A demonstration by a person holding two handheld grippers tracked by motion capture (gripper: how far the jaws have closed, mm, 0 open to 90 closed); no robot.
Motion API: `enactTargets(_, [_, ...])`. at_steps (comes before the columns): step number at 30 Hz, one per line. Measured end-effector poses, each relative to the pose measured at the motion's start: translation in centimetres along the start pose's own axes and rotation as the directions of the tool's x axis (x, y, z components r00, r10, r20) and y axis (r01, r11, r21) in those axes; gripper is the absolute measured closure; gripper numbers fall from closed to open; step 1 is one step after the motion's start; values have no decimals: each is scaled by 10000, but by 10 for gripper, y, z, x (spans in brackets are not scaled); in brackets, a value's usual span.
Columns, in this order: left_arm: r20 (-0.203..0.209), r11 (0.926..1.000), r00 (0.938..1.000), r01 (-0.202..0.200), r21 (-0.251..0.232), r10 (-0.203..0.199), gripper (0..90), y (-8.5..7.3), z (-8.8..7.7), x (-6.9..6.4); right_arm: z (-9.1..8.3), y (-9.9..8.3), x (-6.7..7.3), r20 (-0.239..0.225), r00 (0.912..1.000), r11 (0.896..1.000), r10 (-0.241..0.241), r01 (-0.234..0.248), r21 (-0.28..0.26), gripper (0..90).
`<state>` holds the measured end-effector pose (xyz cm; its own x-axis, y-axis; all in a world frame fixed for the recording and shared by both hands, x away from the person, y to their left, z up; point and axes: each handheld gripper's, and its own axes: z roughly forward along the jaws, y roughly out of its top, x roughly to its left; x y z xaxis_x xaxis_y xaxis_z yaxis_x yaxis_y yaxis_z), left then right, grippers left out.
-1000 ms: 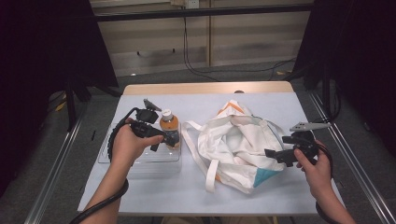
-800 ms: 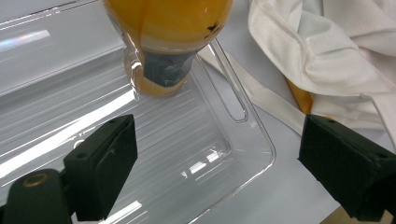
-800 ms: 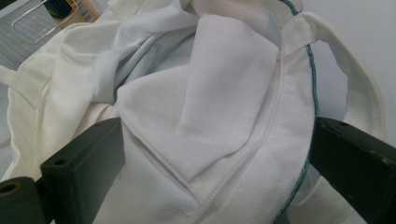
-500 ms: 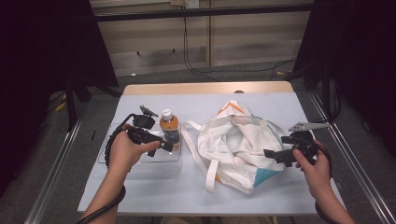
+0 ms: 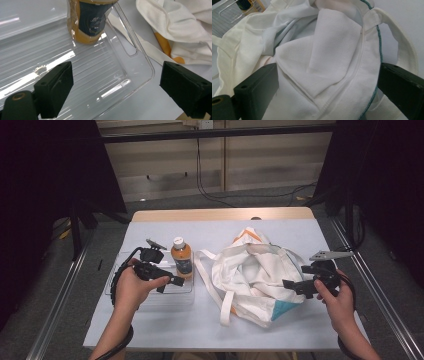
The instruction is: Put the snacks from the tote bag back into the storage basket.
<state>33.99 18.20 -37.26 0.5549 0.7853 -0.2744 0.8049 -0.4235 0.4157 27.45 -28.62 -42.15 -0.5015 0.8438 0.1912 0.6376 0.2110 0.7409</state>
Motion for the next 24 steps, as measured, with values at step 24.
enactTargets(24, [206,9986,9997,-97,-516,108,101,-21,8,2,2,0,2,-71,10000,10000,-26,26,47,32])
